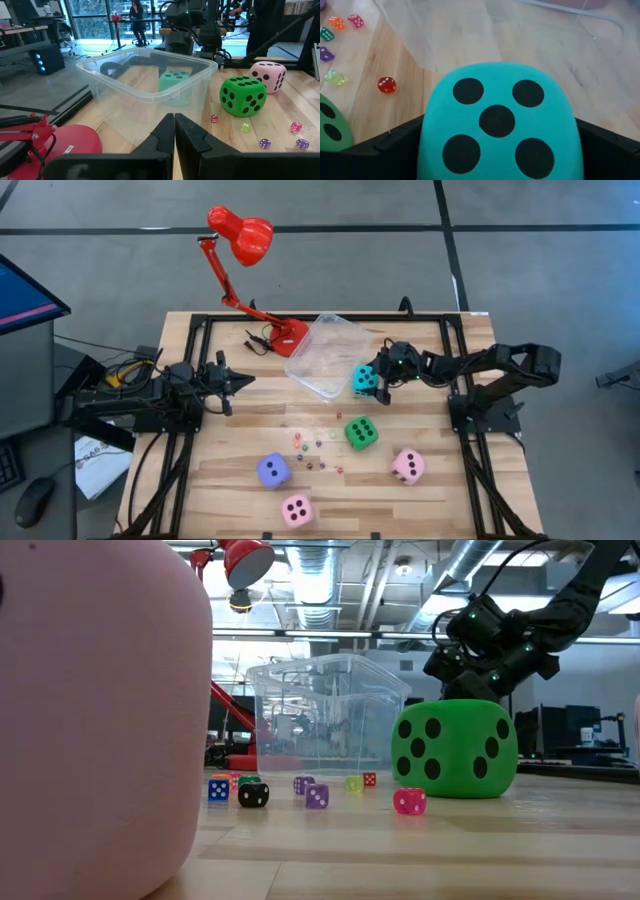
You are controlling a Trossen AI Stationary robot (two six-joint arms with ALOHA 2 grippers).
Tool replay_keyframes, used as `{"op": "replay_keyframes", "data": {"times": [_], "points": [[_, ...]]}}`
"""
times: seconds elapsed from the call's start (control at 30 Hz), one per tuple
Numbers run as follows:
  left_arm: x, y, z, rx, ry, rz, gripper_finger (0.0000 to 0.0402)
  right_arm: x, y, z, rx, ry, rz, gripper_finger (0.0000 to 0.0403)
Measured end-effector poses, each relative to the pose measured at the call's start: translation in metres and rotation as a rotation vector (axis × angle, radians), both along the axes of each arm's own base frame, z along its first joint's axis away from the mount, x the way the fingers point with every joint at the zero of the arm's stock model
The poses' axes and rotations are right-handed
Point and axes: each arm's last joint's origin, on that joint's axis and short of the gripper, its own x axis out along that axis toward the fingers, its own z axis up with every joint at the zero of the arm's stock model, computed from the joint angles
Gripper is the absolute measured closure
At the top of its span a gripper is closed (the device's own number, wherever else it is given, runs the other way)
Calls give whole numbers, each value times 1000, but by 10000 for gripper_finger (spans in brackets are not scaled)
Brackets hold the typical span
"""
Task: Pick & Place Dice
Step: Put the blue dice into the transparent bin
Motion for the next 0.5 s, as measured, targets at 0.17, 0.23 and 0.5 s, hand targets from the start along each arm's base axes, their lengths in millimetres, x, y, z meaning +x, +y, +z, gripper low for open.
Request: {"op": "replay_keyframes", "data": {"times": [0.17,0.23,0.5], "points": [[0,0,0,0,0,0,401,0,0,0,3,-2,-3,3],[0,0,0,0,0,0,401,0,1,0,3,-1,0,3],[0,0,0,0,0,0,401,0,1,0,4,-2,3,3]]}}
